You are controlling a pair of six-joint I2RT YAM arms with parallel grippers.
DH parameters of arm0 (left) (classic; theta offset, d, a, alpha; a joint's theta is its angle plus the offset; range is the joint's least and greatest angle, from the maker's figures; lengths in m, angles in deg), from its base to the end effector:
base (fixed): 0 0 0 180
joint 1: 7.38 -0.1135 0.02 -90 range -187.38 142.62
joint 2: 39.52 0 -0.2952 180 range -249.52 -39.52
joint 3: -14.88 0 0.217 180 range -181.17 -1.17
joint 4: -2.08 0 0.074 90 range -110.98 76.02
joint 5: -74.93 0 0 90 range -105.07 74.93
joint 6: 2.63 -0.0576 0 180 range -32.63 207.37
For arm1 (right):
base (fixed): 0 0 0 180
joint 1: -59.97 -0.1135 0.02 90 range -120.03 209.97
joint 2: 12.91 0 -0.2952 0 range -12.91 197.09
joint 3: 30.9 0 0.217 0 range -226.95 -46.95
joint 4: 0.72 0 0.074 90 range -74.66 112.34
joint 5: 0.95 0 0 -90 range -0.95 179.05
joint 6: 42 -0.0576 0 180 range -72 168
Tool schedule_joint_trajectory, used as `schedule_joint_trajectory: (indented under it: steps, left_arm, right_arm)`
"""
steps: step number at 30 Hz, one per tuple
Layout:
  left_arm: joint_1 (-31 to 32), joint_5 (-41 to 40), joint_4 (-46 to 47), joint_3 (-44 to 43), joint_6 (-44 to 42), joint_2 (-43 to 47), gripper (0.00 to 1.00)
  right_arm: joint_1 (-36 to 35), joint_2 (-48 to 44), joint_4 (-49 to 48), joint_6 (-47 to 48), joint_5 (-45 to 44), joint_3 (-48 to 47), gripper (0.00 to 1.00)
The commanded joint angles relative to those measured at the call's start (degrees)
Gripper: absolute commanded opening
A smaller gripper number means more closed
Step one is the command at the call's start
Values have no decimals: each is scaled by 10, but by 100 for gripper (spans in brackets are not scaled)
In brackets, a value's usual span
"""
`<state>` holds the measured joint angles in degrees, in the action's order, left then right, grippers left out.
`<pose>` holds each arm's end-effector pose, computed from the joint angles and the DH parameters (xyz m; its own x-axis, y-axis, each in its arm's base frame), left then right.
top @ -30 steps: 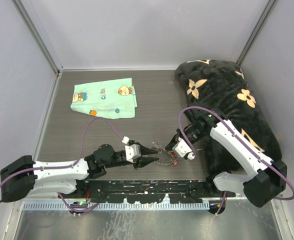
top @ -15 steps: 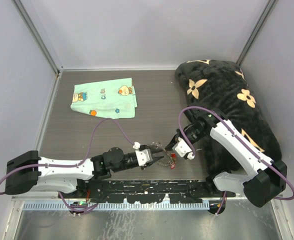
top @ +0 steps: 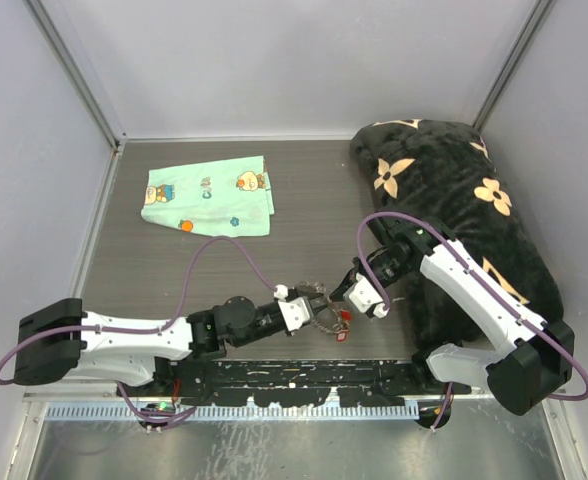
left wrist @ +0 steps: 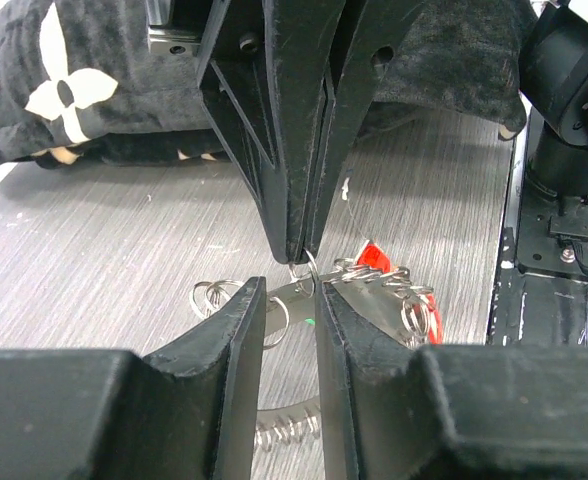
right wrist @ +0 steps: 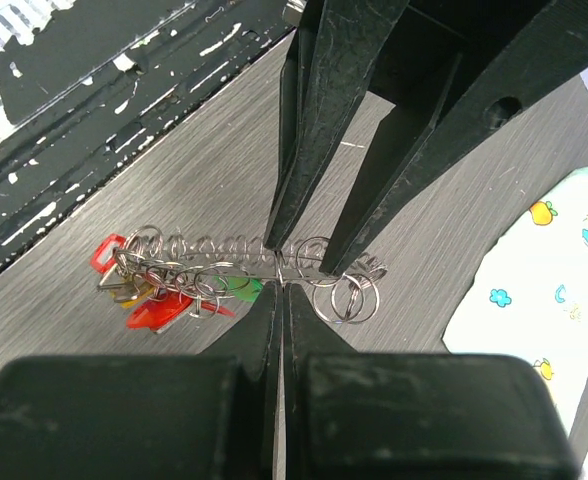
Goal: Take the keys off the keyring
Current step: Remove the key from the keyring.
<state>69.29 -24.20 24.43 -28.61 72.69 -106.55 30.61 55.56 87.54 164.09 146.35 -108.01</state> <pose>0.0630 -0.2262 0.2959 0.2296 0.1164 -0.9663 0.8952 0.3644 0.2566 0.1027 0.1134 0.3173 0.7336 -0.1440 -0.6642 -0.5953 -0.6075 -0.5258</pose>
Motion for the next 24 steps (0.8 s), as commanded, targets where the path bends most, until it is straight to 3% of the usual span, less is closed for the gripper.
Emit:
schedule_joint_trajectory:
  steps: [1,6,24]
  left_arm:
    - [3,-12,20,-33,-7,-8,27]
    - [2,-14,20,-32,-7,-7,27]
    - [2,-53,-26,-44,7,4,8]
  right_arm:
    - [-3,-20,-9,-5,39,-4,1]
    - [-3,-23,-10,-8,38,-3,1]
    - [-10,-28,0,5,32,-1,1]
